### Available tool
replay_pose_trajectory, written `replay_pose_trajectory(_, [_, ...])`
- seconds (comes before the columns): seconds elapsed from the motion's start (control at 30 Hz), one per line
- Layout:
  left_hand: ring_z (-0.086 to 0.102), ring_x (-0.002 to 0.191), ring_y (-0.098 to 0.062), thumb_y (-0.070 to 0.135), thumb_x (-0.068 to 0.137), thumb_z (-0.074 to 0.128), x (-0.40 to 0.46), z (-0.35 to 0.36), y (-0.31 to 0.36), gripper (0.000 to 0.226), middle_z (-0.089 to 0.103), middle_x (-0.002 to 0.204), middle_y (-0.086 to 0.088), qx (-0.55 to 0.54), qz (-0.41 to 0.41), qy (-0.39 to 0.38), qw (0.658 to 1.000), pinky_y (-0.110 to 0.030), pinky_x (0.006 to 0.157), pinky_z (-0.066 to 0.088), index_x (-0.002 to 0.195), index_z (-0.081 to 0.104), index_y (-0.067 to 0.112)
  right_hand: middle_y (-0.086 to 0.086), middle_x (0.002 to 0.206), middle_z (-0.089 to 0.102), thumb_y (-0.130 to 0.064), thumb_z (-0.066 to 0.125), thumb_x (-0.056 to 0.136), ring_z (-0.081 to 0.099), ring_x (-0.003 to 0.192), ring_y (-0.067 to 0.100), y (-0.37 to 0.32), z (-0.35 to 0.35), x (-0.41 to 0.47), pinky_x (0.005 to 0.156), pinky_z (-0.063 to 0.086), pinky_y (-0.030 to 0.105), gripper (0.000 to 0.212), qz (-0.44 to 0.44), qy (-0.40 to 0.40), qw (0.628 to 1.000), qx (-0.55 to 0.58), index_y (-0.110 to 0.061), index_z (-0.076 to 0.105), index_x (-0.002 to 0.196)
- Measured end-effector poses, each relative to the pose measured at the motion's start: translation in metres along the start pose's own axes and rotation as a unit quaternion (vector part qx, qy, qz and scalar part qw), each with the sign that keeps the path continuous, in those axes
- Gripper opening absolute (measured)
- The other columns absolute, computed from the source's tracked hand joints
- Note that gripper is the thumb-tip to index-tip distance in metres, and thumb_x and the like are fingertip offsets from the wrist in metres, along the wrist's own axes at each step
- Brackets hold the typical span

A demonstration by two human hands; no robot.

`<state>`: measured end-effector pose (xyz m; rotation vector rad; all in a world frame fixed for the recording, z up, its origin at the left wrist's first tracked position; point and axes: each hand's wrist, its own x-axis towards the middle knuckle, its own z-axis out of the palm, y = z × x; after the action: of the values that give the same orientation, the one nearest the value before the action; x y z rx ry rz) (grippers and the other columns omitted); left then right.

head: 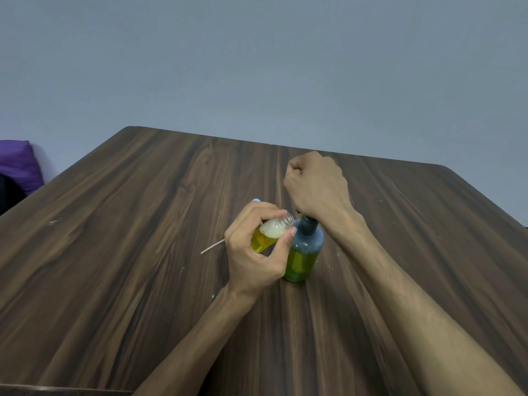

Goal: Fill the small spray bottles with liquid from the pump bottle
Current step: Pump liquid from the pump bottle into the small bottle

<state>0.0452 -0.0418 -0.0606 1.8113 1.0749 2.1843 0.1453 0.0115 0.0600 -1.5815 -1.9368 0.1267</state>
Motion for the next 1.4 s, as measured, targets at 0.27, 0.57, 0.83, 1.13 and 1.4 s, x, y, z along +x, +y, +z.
replay_pose_trajectory(0.27, [0.068, 0.085, -0.02, 0.0, 0.078, 0.083, 0.0003, -0.0011, 0.0009, 0.017, 0.071, 0.09, -0.005, 0.005, 0.002, 0.001, 1.0, -0.027, 0.083, 0.051, 0.089, 0.071, -0.004, -0.003, 0.05, 0.038, -0.007, 0.045, 0.077, 0.03, 0.051, 0.018, 0.0014, 0.0007, 0.0001, 0.051, 0.025, 0.032, 0.026, 0.013, -0.004, 1.0, 0.005, -0.013, 0.034, 0.054])
replay_pose_trajectory(0.57, [0.068, 0.084, -0.022, 0.0, 0.078, 0.082, 0.0011, -0.0011, 0.002, 0.016, 0.071, 0.09, -0.007, 0.002, -0.002, 0.003, 1.0, -0.028, 0.084, 0.051, 0.089, 0.071, -0.004, -0.001, 0.053, 0.041, -0.008, 0.045, 0.077, 0.033, 0.054, 0.021, 0.0019, 0.0013, 0.0021, 0.051, 0.027, 0.032, 0.023, 0.008, -0.007, 1.0, -0.004, -0.012, 0.038, 0.055])
replay_pose_trajectory(0.83, [0.068, 0.084, -0.021, 0.0, 0.078, 0.083, 0.0005, -0.0018, 0.0023, 0.017, 0.071, 0.089, -0.007, 0.009, 0.003, -0.002, 1.0, -0.025, 0.088, 0.05, 0.089, 0.071, -0.004, -0.001, 0.054, 0.043, -0.008, 0.045, 0.078, 0.035, 0.053, 0.021, 0.0004, 0.0013, 0.0006, 0.052, 0.028, 0.032, 0.023, 0.008, -0.004, 1.0, 0.003, -0.013, 0.038, 0.056])
replay_pose_trajectory(1.13, [0.068, 0.084, -0.02, 0.001, 0.078, 0.083, -0.0007, -0.0022, 0.0019, 0.017, 0.071, 0.09, -0.006, 0.006, 0.006, -0.013, 1.0, -0.027, 0.08, 0.051, 0.089, 0.071, -0.003, -0.004, 0.051, 0.039, -0.008, 0.045, 0.079, 0.032, 0.051, 0.019, 0.0025, 0.0009, -0.0023, 0.052, 0.027, 0.032, 0.028, 0.011, 0.001, 1.0, 0.012, -0.014, 0.034, 0.054])
replay_pose_trajectory(1.4, [0.069, 0.085, -0.02, 0.0, 0.077, 0.083, -0.0005, -0.0017, 0.0025, 0.017, 0.072, 0.091, -0.005, 0.006, 0.009, -0.012, 1.0, -0.027, 0.08, 0.052, 0.089, 0.071, -0.004, -0.003, 0.052, 0.04, -0.007, 0.045, 0.08, 0.031, 0.05, 0.016, 0.0001, -0.001, -0.0032, 0.05, 0.025, 0.031, 0.028, 0.015, -0.005, 1.0, 0.0, -0.013, 0.036, 0.054])
